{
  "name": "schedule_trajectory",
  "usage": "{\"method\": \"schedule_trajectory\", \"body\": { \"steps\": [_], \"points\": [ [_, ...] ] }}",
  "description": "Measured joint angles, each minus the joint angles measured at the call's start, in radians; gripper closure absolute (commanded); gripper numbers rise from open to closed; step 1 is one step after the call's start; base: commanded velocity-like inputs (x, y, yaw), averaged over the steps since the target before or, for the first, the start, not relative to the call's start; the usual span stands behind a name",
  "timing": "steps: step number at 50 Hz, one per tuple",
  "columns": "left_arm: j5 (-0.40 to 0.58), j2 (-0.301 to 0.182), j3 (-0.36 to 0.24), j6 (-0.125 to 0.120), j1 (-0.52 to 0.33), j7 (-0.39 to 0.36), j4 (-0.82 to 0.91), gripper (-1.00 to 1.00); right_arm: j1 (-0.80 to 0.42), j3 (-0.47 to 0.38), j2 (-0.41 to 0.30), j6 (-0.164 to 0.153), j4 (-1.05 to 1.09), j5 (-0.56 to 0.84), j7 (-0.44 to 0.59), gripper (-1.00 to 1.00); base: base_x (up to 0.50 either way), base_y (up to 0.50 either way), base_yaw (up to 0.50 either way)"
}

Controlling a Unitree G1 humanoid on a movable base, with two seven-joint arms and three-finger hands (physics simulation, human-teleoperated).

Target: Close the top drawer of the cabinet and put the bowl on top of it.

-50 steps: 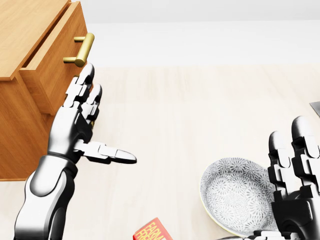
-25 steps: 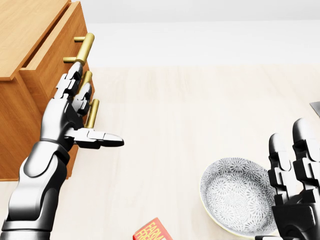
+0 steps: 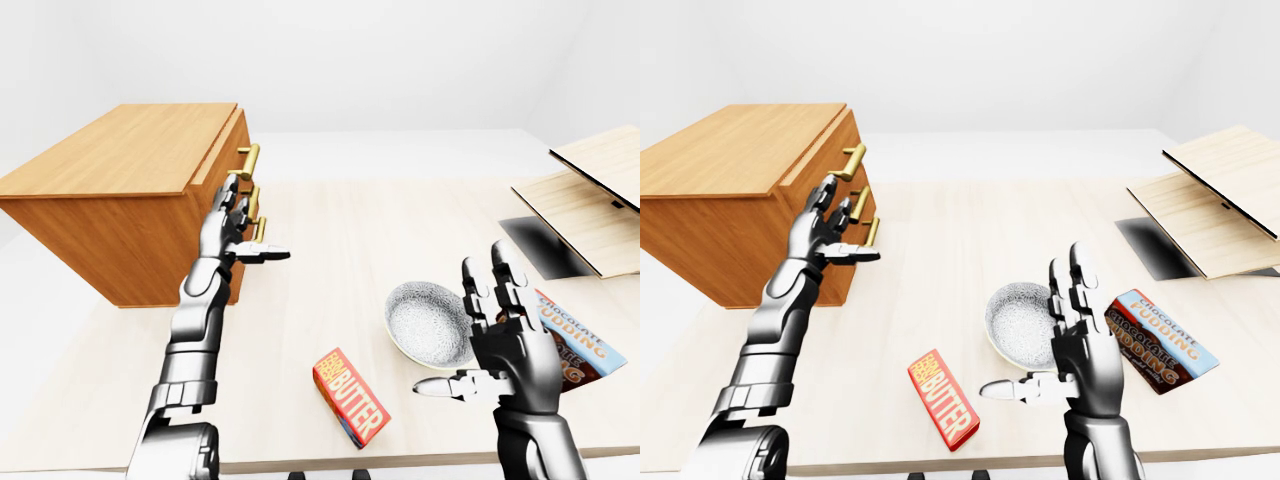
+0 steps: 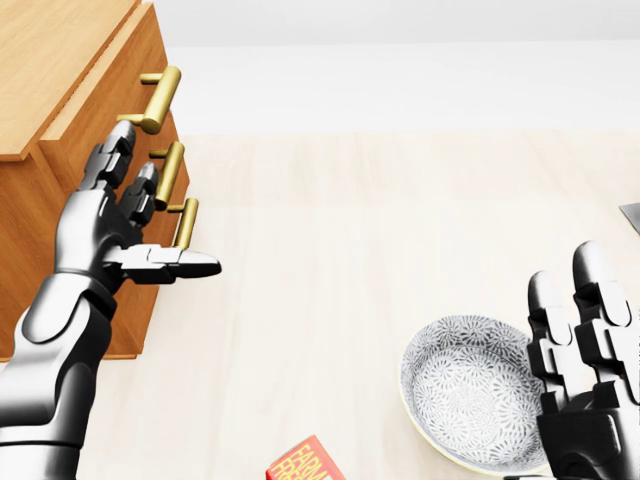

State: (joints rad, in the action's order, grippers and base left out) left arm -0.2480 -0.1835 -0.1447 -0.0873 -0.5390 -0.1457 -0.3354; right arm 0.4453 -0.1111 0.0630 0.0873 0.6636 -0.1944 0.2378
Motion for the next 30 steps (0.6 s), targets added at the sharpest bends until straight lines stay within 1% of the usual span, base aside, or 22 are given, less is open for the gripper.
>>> {"method": "schedule_trajectory", "body": {
  "steps": [11,24,30],
  "points": [
    [-0.04,-0.027,-0.018,0.0,-0.016,0.004,-0.029,-1.0,0.007,0.011,-0.003,0.0,0.0,0.005,0.0,-1.0,0.0,0.0,0.0],
    [-0.098,-0.027,-0.014,0.0,-0.021,0.013,-0.033,-1.0,0.014,0.017,-0.007,0.0,0.002,0.005,0.0,-1.0,0.0,0.0,0.0],
    [-0.122,-0.039,0.001,0.0,-0.019,0.02,-0.032,-1.0,0.016,0.018,-0.007,0.0,0.003,0.005,0.0,-1.0,0.0,0.0,0.0]
  ]
}}
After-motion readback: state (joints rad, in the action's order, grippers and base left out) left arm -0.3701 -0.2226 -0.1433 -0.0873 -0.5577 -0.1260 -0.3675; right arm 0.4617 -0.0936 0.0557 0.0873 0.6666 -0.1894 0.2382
